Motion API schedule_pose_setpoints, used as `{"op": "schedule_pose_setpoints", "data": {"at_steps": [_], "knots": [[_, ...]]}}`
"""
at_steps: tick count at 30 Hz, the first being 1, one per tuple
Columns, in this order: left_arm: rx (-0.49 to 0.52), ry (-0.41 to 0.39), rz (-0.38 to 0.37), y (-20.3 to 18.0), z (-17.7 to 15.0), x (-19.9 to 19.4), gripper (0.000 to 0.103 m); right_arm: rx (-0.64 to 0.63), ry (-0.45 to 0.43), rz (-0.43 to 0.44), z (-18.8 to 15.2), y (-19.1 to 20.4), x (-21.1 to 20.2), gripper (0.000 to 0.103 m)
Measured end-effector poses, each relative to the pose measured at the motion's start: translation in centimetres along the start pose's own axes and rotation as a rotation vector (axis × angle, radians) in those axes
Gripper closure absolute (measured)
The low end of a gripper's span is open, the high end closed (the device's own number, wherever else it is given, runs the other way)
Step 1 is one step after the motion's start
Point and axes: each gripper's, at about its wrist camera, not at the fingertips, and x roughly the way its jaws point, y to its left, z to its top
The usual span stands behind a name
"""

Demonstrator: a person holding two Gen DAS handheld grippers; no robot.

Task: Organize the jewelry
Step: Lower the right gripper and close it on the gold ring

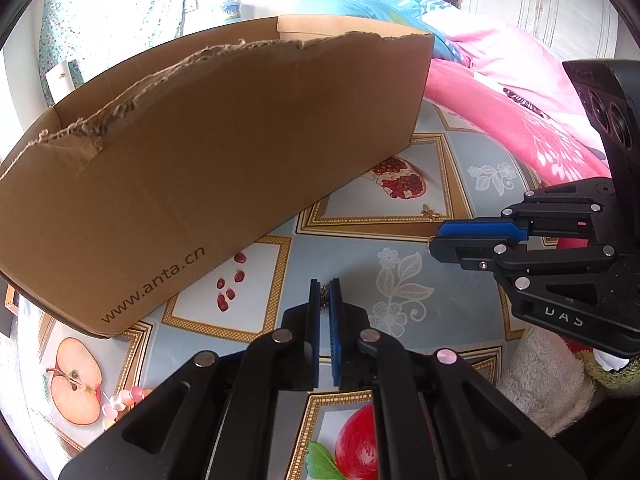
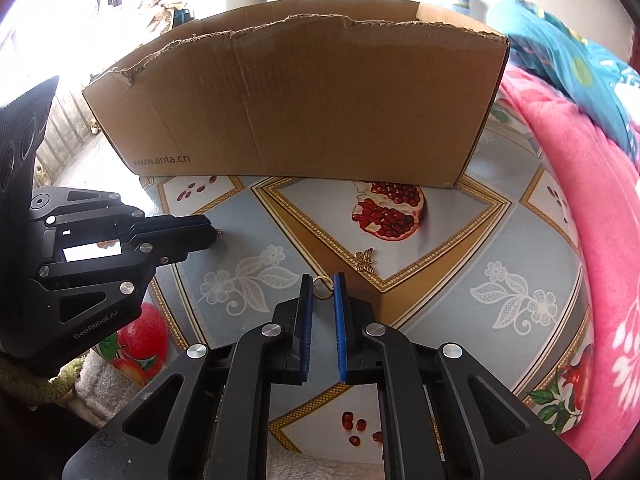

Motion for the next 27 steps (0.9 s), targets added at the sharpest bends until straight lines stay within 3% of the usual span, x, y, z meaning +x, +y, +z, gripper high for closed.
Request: {"op": "schedule_pose_setpoints", "data": {"at_steps": [5,10,13,17,21,25,27], "knots": [[0.001,0.0,0.001,0.0,0.0,0.0,0.099,0.011,0.001,0.007,-0.2,0.3,-0.2,0.099],[0.006,0.0,0.003,-0.1,0.1,0.0,0.099,0.026,0.003,0.02,-0.1,-1.9,-1.3,0.099],[0.008,0.0,0.006,-0.2,0.1,0.0,0.099,0.031,-0.001,0.03,-0.1,-2.0,-1.8,0.095],[0.009,0.0,0.007,-0.2,0.1,0.0,0.099,0.026,-0.011,0.024,0.0,-2.0,-2.2,0.077],[0.009,0.0,0.008,-0.2,0.1,0.0,0.099,0.0,-0.015,0.013,-0.1,-1.4,-1.7,0.077],[0.009,0.0,0.007,-0.1,0.1,-0.1,0.099,-0.068,-0.043,-0.032,-0.4,0.0,-1.7,0.093],[0.009,-0.001,0.007,-0.1,0.1,0.0,0.099,-0.069,-0.047,-0.042,-0.5,0.2,-1.8,0.093]]}}
